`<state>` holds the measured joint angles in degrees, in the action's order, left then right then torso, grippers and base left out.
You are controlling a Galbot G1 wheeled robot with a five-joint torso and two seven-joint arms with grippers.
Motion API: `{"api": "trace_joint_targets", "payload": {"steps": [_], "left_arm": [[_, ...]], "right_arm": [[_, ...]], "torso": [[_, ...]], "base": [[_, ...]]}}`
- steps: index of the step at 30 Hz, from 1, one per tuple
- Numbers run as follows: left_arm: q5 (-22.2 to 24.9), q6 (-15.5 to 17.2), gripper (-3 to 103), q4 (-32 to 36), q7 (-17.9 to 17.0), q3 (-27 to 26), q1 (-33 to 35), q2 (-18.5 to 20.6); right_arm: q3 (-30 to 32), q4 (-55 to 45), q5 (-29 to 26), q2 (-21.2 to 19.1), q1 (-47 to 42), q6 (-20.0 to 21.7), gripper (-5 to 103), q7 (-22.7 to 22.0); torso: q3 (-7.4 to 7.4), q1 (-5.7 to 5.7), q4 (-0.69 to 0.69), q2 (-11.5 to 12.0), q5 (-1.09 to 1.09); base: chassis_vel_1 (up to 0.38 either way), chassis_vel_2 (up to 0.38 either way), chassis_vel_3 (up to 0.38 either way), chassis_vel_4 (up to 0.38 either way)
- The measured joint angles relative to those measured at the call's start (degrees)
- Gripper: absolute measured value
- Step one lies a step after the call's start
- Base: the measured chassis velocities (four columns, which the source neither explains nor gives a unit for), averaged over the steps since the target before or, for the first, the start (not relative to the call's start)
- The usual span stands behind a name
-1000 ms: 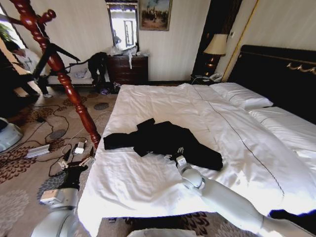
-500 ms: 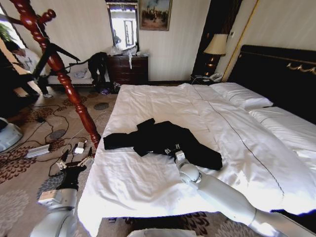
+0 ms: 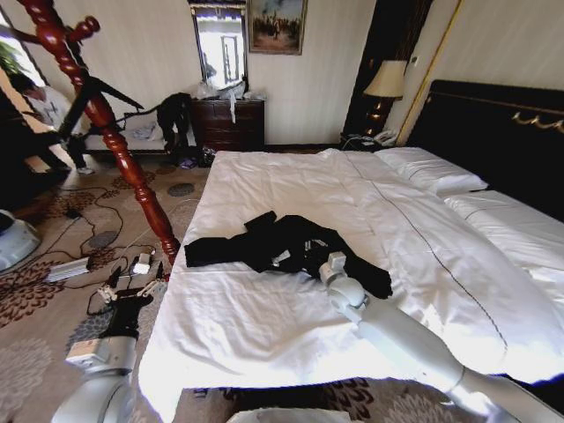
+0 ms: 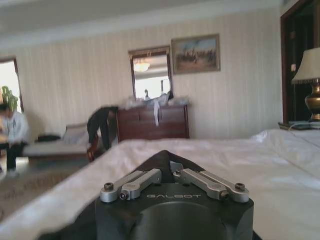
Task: Pick up the clothes from the bed and hang them on the clothes hanger.
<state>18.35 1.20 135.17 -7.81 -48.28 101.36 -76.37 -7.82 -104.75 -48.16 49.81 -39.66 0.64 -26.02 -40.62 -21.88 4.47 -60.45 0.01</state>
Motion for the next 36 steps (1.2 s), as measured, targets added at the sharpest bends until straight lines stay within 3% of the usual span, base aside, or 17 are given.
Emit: {"api": "trace_joint_targets", "payload": {"steps": [7, 9, 13, 17, 21, 23, 26, 29, 30, 33, 36], "left_arm": [[0.26, -0.13, 100, -0.27, -0.46, -0.18, 0.12, 0.07], [0.28, -0.13, 100, -0.28, -0.54, -0.2, 0.17, 0.03], [0.28, -0.15, 100, -0.28, -0.62, -0.21, 0.03, -0.22], [0.28, 0.14, 100, -0.44, -0.74, -0.28, -0.53, 0.1], [0.27, 0.39, 100, -0.7, -0.77, -0.35, -0.92, 0.32], [0.25, 0.56, 100, -0.93, -0.81, -0.36, -1.17, 0.26], [0.12, 0.78, 100, -1.1, -0.87, -0.33, -1.38, -0.01], [0.05, 0.94, 100, -1.14, -0.91, -0.3, -1.45, -0.14], [0.02, 1.06, 100, -1.18, -0.95, -0.3, -1.43, -0.18], [0.05, 1.22, 100, -1.41, -1.05, -0.7, -1.12, 0.33], [0.28, 1.4, 100, -1.53, -1.13, -0.95, -1.05, 0.82]], "right_arm": [[11.04, -12.72, -13.17, -4.97, 5.81, 1.7, 0, -0.51], [12.06, -13.99, -14.84, -5.83, 6.88, 2.13, 0, -0.61], [15.58, -20.59, -24.33, -10.24, 12.66, 5.04, 0, -2.28], [17.34, -24.62, -29.97, -12.22, 18.22, 7.15, 0, -3.81], [17.94, -25.59, -34.9, -12.66, 26.34, 7.88, 0, -4.83], [17.72, -24.24, -40.75, -11.33, 31.8, 8.66, 0, -6.87], [16.15, -20.57, -44.82, -8.86, 34.5, 10.05, 0, -10.48], [14.48, -18.16, -45.61, -7.5, 33.75, 11.38, 0, -13.0], [12.13, -15.23, -45.65, -6.15, 30.47, 14.34, 0, -16.68], [6.06, -7.11, -42.1, -2.77, 20.78, 20.34, 0, -24.0], [2.66, -1.78, -38.11, -0.54, 16.1, 22.16, 0, -26.0]], "torso": [[0.01, 0.0, 0.0, 0.0, -0.01], [0.01, 0.0, 0.0, 0.0, -0.01], [0.01, 0.0, 0.0, 0.0, 0.01], [0.01, 0.0, 0.0, 0.0, -0.01], [0.01, 0.01, 0.0, 0.0, -0.02], [0.01, 0.01, 0.0, -0.01, -0.03], [0.02, 0.01, -0.02, -0.01, -0.05], [0.01, 0.01, -0.02, 0.0, -0.04], [0.01, 0.0, -0.02, 0.0, -0.03], [0.0, 0.01, -0.02, 0.0, 0.0], [-0.01, -0.01, 0.0, 0.01, 0.04]], "base": [[0.0, 0.0, 0.0, 0.0], [0.0, 0.0, 0.0, 0.0], [0.0, 0.0, 0.0, 0.0], [0.0, 0.0, 0.0, 0.0], [0.0, 0.0, 0.0, 0.0], [0.0, 0.0, 0.0, 0.0], [0.0, 0.0, 0.0, 0.0], [0.0, 0.0, 0.0, 0.0], [0.0, 0.0, 0.0, 0.0], [0.0, 0.0, 0.0, 0.0], [0.0, 0.0, 0.0, 0.0]]}}
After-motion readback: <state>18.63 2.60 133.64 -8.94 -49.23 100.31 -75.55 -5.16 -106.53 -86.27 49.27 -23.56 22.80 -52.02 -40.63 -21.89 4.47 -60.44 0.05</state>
